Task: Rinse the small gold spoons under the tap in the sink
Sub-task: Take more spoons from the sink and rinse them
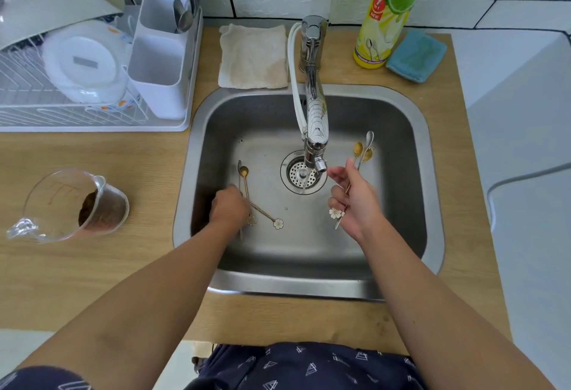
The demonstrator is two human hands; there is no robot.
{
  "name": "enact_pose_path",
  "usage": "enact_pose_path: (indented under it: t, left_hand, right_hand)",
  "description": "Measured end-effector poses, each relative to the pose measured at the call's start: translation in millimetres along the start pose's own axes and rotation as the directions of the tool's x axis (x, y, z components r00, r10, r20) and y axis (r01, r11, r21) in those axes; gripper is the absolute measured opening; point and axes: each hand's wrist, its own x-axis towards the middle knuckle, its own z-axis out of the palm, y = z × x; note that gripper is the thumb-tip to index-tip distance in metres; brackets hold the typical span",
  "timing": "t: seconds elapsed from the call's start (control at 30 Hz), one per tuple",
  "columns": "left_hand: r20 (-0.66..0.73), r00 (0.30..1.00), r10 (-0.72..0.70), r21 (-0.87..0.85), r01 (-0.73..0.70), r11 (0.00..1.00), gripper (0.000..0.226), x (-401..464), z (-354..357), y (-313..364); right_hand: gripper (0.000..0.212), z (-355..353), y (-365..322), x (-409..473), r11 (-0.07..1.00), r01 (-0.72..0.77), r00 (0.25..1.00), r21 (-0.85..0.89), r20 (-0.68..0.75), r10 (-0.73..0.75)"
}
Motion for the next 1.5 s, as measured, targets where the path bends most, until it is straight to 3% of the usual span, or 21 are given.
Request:
enact_pose_path:
  t: [0.13,0.27,0.37,0.5,0.67,0.8,0.9,1.03,1.1,1.27,1.5]
  left_hand:
    - [-0.002,0.988,0.156,-0.284,-0.15,0.947,0.017,-25,-14,13]
    - [0.158,0.943,0.294,-0.602,-0.144,0.785,0.011,-64,-15,32]
    - [0.202,0.922,0.331,-0.684,-0.109,0.721,0.013,-84,-14,41]
    - [0.181,0.917,0.355,-0.717,-0.124,0.686,0.012,-96,-18,45]
    - [0.166,0.915,0.368,-0.712,-0.147,0.686,0.012,-103,-22,43]
    - [0.176,0.901,0.396,-0.677,-0.182,0.714,0.013,-107,-24,43]
    - [0.172,0.905,0.389,-0.651,-0.192,0.734,0.012,-105,-26,46]
    - [0.155,0.912,0.381,-0.66,-0.191,0.726,0.013,-104,-29,48]
    - [0.155,0.904,0.398,-0.663,-0.204,0.72,0.013,-104,-29,50]
    - [0.167,0.898,0.406,-0.629,-0.22,0.746,0.011,-105,-28,49]
    - [0.141,0.913,0.382,-0.621,-0.219,0.752,0.01,-100,-33,48]
  right_hand:
    - [0.03,2,3,0,0.997,0.006,0.999,-0.083,-0.04,-0.009]
    - [0.011,13,15,-4,0.954,0.011,0.997,-0.299,-0.074,-0.034]
    - [0.039,22,23,-8,0.919,0.03,0.998,-0.393,-0.039,-0.049]
    - [0.053,32,25,-12,0.853,0.086,0.996,-0.516,0.034,-0.08]
    - [0.035,36,23,-6,0.795,0.167,0.986,-0.582,0.076,-0.151]
    - [0.022,34,14,1,0.733,0.19,0.966,-0.653,-0.01,-0.258]
    - [0.027,31,14,-1,0.676,0.206,0.95,-0.707,-0.021,-0.312]
    - [0.016,28,17,-7,0.7,0.206,0.976,-0.684,0.096,-0.194]
    - [0.027,29,19,-10,0.696,0.214,0.977,-0.686,0.141,-0.161]
    - [0.025,36,11,-6,0.76,0.179,0.969,-0.624,-0.021,-0.246]
    - [0.011,31,14,-13,0.779,0.147,0.989,-0.61,0.088,-0.118]
